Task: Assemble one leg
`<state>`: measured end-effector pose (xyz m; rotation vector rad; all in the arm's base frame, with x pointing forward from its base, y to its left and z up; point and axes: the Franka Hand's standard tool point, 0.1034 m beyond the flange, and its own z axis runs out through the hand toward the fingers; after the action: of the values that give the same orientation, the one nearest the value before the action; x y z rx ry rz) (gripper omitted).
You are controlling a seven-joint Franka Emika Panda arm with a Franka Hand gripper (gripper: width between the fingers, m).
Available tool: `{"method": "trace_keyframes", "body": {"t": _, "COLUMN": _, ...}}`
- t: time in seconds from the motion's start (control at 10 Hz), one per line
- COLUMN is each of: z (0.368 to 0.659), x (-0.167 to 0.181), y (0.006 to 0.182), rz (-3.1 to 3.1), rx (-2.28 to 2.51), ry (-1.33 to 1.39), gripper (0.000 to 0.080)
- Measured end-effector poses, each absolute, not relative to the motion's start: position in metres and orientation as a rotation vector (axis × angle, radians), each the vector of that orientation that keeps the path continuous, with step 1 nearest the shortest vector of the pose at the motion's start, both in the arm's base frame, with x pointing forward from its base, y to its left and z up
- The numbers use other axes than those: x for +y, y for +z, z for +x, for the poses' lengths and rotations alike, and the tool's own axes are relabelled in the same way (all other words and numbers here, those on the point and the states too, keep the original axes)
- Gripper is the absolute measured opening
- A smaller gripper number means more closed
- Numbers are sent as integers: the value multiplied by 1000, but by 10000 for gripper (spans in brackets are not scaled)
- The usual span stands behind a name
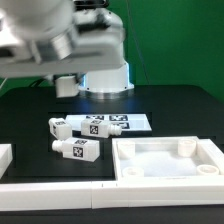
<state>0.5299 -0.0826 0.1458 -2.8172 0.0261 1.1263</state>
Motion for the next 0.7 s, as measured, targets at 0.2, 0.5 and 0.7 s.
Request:
{"method": "trace_keyframes", "body": {"t": 0.2, "z": 547, "x": -78, "y": 146, "rz": -2900, "rx": -10, "ry": 899, "gripper": 284}}
{"method": "trace_keyframes", "body": {"t": 0.5, "z": 555, "x": -76, "y": 145, "rz": -2992, "rx": 7, "ry": 644, "gripper": 284}}
{"method": "trace_keyframes", "body": {"t": 0.7, "z": 560, "x": -13, "y": 145, "rz": -3078, "rx": 80, "ry": 365, "gripper": 284}}
